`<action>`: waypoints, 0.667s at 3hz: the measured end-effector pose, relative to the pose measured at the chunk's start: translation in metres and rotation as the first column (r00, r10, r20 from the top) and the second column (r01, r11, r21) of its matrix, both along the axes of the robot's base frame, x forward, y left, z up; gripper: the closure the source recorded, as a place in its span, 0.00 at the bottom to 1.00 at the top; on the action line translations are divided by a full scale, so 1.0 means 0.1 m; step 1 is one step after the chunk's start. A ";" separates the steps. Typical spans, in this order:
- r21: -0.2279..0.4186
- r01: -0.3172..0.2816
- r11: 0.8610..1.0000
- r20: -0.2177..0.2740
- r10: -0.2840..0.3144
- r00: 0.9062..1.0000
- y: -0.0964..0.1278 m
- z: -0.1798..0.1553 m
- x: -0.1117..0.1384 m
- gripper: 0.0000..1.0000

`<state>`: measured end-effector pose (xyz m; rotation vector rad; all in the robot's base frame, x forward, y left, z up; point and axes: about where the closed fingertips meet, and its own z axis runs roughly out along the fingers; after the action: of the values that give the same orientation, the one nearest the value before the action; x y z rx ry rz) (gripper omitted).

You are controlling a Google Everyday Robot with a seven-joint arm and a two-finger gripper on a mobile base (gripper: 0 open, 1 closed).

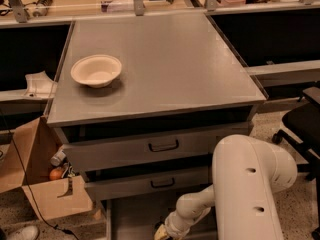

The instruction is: Place green can into bottom drawer

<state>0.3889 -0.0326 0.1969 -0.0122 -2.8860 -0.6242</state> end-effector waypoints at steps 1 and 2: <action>0.103 -0.019 0.994 -0.012 0.020 1.000 0.12 -0.08 0.02 1.00; 0.252 -0.189 0.949 0.080 0.174 0.981 0.29 0.17 -0.04 1.00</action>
Offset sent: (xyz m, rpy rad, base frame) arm -0.0009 0.0423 0.0543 0.4343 -0.1562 0.3487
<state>0.3854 -0.0038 0.2142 0.3095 -2.7896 -0.9719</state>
